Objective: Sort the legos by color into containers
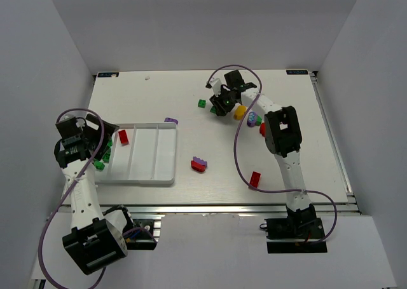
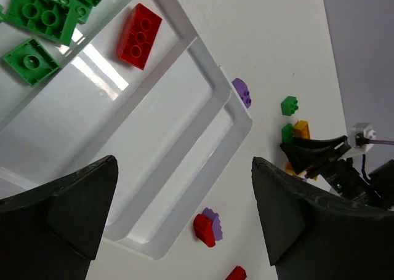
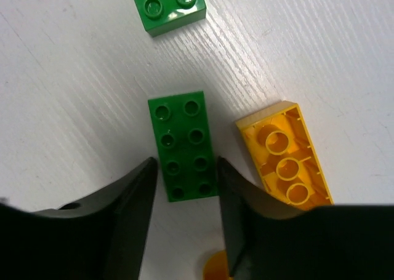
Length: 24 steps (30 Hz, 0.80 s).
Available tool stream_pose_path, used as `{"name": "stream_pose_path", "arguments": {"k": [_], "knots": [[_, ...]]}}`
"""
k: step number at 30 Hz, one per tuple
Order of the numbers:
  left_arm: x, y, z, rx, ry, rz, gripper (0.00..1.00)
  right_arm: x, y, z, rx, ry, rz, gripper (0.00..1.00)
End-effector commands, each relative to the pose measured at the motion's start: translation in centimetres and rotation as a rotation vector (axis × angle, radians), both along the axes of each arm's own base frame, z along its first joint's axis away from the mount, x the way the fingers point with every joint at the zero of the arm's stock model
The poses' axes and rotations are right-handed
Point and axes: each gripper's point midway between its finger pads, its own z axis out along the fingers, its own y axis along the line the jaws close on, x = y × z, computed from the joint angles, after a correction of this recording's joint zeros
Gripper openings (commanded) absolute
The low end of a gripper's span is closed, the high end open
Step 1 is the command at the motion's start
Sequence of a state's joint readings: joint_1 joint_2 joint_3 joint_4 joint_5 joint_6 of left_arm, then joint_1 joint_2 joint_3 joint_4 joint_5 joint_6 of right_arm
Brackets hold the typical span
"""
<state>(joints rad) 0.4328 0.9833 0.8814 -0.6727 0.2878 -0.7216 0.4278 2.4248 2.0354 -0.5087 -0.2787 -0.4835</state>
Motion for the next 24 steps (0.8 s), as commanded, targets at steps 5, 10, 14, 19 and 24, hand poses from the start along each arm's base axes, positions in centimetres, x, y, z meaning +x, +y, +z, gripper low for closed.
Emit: {"name": "stream_pose_path", "arguments": {"k": [5,10,14,19,24], "knots": [[1.6,-2.8,1.7,-0.148,-0.138,-0.092,0.98,-1.4,-1.1,-1.9,-0.083,-0.006,0.071,0.27],[2.1,-7.5,1.1,-0.214,-0.137,-0.197,0.98,-2.7,-1.2,-0.7,-0.020,0.005,0.129,0.08],[2.9,-11.9,0.9,-0.240,-0.142,-0.297,0.96,-5.4,0.1,5.1,0.127,-0.088,0.268,0.04],[3.5,-15.7,1.4,-0.270,-0.186,-0.388,0.91,-12.7,1.4,9.8,0.307,-0.061,0.485,0.00],[3.8,-18.6,1.0,-0.272,-0.171,-0.478,0.87,-16.9,2.7,12.2,0.391,-0.002,0.553,0.00]]}}
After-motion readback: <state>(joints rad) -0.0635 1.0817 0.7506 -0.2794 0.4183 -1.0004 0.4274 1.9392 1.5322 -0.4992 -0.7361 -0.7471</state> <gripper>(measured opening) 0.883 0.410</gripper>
